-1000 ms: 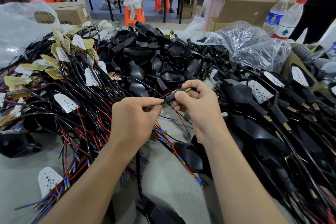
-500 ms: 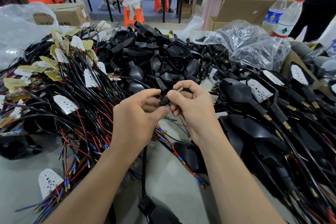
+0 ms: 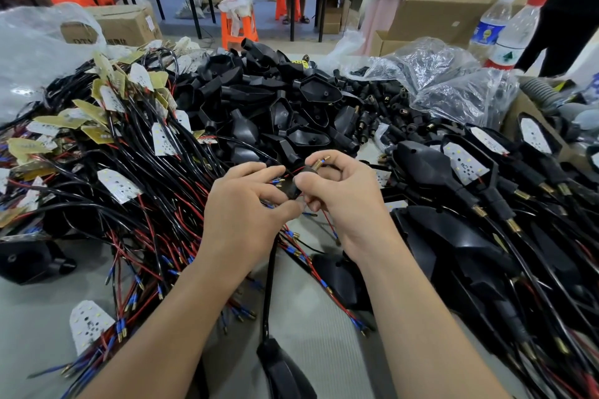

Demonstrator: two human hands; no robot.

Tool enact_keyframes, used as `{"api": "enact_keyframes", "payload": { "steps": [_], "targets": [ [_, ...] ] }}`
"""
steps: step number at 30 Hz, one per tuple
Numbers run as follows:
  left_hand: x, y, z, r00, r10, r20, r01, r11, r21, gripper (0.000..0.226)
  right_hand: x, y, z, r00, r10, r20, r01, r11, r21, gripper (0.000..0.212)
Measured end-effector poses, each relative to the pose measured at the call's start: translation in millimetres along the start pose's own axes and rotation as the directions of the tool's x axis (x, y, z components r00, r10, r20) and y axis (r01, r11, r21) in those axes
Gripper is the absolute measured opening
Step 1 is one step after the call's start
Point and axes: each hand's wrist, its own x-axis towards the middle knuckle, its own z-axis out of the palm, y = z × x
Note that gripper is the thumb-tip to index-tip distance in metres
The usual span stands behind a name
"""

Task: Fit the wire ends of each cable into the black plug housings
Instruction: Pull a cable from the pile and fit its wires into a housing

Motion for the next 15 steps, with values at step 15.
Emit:
{"api": "enact_keyframes", "payload": {
  "steps": [15],
  "targets": [
    [-7.8,11.6,-3.9,0.998,0.012,-0.063,-0.015,0.998,-0.059,0.053,-5.7,-7.8,4.4,0.997,0.0,-0.073,-0.006,0.997,-0.083,0.029]
  ]
}}
